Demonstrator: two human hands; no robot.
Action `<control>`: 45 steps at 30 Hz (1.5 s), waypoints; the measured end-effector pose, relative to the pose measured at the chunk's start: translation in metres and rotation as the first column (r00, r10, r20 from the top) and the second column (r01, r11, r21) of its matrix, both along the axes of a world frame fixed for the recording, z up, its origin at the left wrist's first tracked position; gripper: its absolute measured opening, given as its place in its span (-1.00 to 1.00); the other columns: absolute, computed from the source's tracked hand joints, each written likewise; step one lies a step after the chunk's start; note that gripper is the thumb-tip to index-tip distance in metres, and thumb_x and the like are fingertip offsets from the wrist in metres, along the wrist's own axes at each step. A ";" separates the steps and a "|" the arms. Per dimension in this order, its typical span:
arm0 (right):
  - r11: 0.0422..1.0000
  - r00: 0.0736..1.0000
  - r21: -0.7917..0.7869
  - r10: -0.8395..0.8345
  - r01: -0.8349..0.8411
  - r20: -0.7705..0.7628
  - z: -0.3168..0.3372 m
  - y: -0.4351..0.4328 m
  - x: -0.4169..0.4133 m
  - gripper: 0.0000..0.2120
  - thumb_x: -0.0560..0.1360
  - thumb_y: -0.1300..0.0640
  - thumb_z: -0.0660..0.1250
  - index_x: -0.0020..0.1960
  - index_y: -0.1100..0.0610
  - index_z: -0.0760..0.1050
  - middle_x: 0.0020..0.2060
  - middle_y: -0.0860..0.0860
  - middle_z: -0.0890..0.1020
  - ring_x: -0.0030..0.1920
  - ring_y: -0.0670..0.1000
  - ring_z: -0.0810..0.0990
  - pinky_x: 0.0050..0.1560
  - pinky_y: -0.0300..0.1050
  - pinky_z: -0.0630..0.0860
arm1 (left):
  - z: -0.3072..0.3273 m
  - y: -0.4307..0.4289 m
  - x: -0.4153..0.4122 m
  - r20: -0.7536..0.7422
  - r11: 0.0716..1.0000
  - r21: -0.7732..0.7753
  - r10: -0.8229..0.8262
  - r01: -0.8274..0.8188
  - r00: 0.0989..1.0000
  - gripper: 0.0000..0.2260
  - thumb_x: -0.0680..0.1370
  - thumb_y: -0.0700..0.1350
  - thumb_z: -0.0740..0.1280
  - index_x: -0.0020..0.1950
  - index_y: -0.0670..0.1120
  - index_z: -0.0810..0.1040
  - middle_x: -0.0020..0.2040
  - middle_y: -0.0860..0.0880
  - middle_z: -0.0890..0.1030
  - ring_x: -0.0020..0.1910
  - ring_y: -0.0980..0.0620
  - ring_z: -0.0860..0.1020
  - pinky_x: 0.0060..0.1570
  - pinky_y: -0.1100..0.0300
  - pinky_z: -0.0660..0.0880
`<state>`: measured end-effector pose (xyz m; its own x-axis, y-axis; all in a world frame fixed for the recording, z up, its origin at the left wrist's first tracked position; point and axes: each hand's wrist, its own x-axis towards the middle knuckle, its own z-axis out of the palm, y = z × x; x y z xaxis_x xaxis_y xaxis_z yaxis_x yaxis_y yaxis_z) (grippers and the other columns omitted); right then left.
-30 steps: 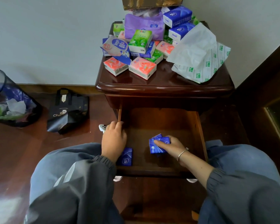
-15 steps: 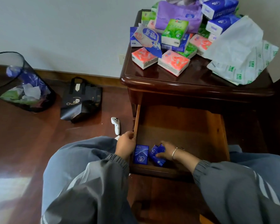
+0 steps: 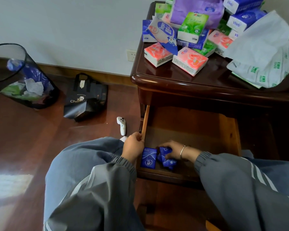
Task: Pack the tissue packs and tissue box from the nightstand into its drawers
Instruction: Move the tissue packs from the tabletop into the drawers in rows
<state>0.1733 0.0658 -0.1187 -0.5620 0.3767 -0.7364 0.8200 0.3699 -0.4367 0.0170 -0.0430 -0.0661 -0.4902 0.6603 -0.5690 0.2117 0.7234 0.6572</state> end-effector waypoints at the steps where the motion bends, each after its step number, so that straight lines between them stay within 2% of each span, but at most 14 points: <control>1: 0.999 0.999 -0.011 0.041 -0.041 0.022 0.000 0.001 -0.001 -0.43 0.48 0.19 0.35 0.43 -0.06 0.29 0.31 0.07 0.39 0.23 0.08 0.44 0.09 -0.15 0.41 | 0.000 0.000 0.000 0.002 1.000 -0.004 0.002 -0.002 1.000 -0.76 0.59 -0.19 0.22 0.25 -0.13 0.50 0.13 -0.09 0.62 0.10 -0.05 0.57 0.12 0.04 0.53; 3: 0.995 0.993 -0.016 0.098 -0.097 0.058 0.001 0.003 -0.003 -0.43 0.47 0.20 0.36 0.43 -0.04 0.29 0.31 0.05 0.41 0.23 0.07 0.46 0.06 -0.16 0.42 | 0.000 0.001 0.000 0.000 1.000 -0.004 0.011 -0.011 1.000 -0.77 0.59 -0.19 0.23 0.24 -0.13 0.51 0.11 -0.09 0.62 0.08 -0.04 0.58 0.10 0.05 0.54; 7: 0.994 0.986 0.000 0.104 -0.105 0.129 0.001 0.009 0.000 -0.42 0.43 0.16 0.41 0.41 0.02 0.31 0.35 0.04 0.40 0.28 0.10 0.44 0.24 -0.02 0.45 | 0.000 0.000 0.001 -0.012 1.000 -0.001 0.011 -0.011 1.000 -0.81 0.59 -0.17 0.23 0.18 -0.11 0.52 0.08 -0.09 0.62 0.06 -0.04 0.58 0.09 0.03 0.55; 9: 0.999 0.991 -0.054 0.001 0.006 0.137 0.003 0.012 0.008 -0.41 0.43 0.19 0.41 0.40 0.04 0.31 0.34 0.07 0.41 0.25 0.12 0.47 0.19 0.03 0.51 | 0.001 0.000 0.001 -0.003 1.000 -0.003 0.013 -0.013 1.000 -0.82 0.60 -0.16 0.23 0.18 -0.10 0.51 0.07 -0.08 0.62 0.04 -0.03 0.58 0.07 0.04 0.55; 11: 0.978 0.977 -0.127 -0.144 0.165 0.159 0.007 0.014 0.019 -0.41 0.44 0.21 0.41 0.40 0.03 0.28 0.29 0.09 0.42 0.18 0.14 0.52 -0.01 0.02 0.61 | 0.002 0.001 0.002 0.002 1.000 -0.003 0.018 -0.018 1.000 -0.82 0.60 -0.15 0.22 0.18 -0.10 0.50 0.06 -0.08 0.62 0.04 -0.03 0.58 0.07 0.04 0.55; 15: 0.883 0.902 -0.224 -0.363 0.413 0.231 0.011 0.014 0.042 -0.45 0.45 0.21 0.40 0.37 0.06 0.27 0.20 0.11 0.45 0.05 0.12 0.56 -0.34 -0.11 0.63 | 0.002 0.001 0.002 0.006 1.000 -0.011 0.011 -0.011 1.000 -0.81 0.61 -0.15 0.22 0.21 -0.09 0.49 0.07 -0.08 0.61 0.05 -0.03 0.58 0.08 0.03 0.56; 20: 0.661 0.734 -0.331 -0.649 0.674 0.200 0.011 0.003 0.048 -0.52 0.46 0.25 0.39 0.32 0.15 0.30 -0.02 0.05 0.51 -0.13 0.02 0.57 -0.39 -0.15 0.62 | 0.001 0.002 0.001 0.017 1.000 -0.024 0.018 -0.018 1.000 -0.81 0.61 -0.15 0.21 0.21 -0.07 0.47 0.07 -0.06 0.59 0.04 -0.01 0.57 0.04 0.07 0.56; 22: 0.615 0.694 -0.364 -0.706 0.700 0.141 0.006 -0.008 0.041 -0.52 0.46 0.25 0.38 0.32 0.18 0.30 0.02 0.07 0.55 -0.10 0.02 0.59 -0.35 -0.15 0.61 | 0.001 0.002 0.001 0.019 0.999 -0.033 0.014 -0.013 1.000 -0.81 0.61 -0.15 0.21 0.21 -0.07 0.47 0.08 -0.05 0.59 0.05 -0.01 0.57 0.06 0.06 0.56; 25: 0.799 0.832 -0.264 -0.555 0.540 0.019 0.002 -0.020 0.024 -0.48 0.46 0.21 0.40 0.36 0.18 0.29 0.22 0.13 0.50 0.03 0.07 0.55 -0.37 -0.21 0.58 | 0.001 0.001 0.001 0.016 0.999 -0.034 0.015 -0.014 1.000 -0.79 0.61 -0.14 0.21 0.23 -0.08 0.48 0.10 -0.07 0.60 0.07 -0.03 0.57 0.10 0.02 0.55; 28: 0.982 0.981 -0.014 -0.189 0.189 -0.050 0.004 -0.011 0.015 -0.50 0.43 0.07 0.43 0.32 0.16 0.41 0.21 0.10 0.55 0.13 0.11 0.56 0.00 -0.05 0.56 | 0.000 0.000 0.001 0.013 1.000 -0.027 0.009 -0.009 1.000 -0.78 0.61 -0.14 0.21 0.25 -0.09 0.47 0.11 -0.08 0.60 0.03 0.01 0.55 -0.02 0.12 0.53; 30: 0.994 0.995 0.086 -0.064 0.071 -0.079 0.009 -0.003 0.013 -0.52 0.42 0.00 0.43 0.27 0.14 0.47 0.19 0.09 0.59 0.15 0.09 0.56 0.15 -0.10 0.47 | -0.001 0.001 0.000 0.014 1.000 -0.022 0.013 -0.013 1.000 -0.79 0.61 -0.15 0.21 0.23 -0.09 0.48 0.10 -0.08 0.60 0.04 -0.01 0.56 0.01 0.10 0.54; 33: 0.989 0.994 0.145 -0.008 0.024 -0.113 0.012 -0.003 0.009 -0.51 0.43 -0.04 0.41 0.31 0.10 0.45 0.21 0.08 0.58 0.18 0.09 0.54 0.17 -0.15 0.42 | -0.003 0.002 0.000 0.016 1.000 -0.022 0.013 -0.012 1.000 -0.80 0.61 -0.15 0.21 0.22 -0.09 0.48 0.10 -0.07 0.59 0.07 -0.02 0.56 0.08 0.05 0.54; 38: 0.984 0.997 0.162 0.076 -0.069 -0.035 0.009 -0.022 0.005 -0.60 0.49 -0.01 0.33 0.23 0.21 0.48 0.16 0.17 0.58 0.14 0.16 0.54 0.14 -0.03 0.47 | -0.005 0.002 -0.001 0.022 1.000 -0.018 0.017 -0.016 1.000 -0.80 0.61 -0.15 0.22 0.23 -0.08 0.47 0.09 -0.06 0.58 0.05 -0.01 0.55 0.08 0.06 0.54; 45: 0.964 0.974 -0.156 -0.223 0.213 -0.049 0.018 -0.031 0.015 -0.27 0.52 0.06 0.31 0.54 0.08 -0.03 0.41 0.12 0.36 0.33 0.11 0.43 0.35 -0.02 0.35 | -0.005 0.003 -0.001 0.002 0.999 -0.036 -0.011 0.011 1.000 -0.82 0.60 -0.15 0.21 0.19 -0.08 0.47 0.06 -0.06 0.59 0.04 -0.01 0.56 0.05 0.06 0.55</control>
<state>0.1886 0.0352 -0.1010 -0.5274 0.3842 -0.7578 0.8413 0.1120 -0.5288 0.0159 -0.0399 -0.0712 -0.4821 0.6446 -0.5933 0.2182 0.7442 0.6313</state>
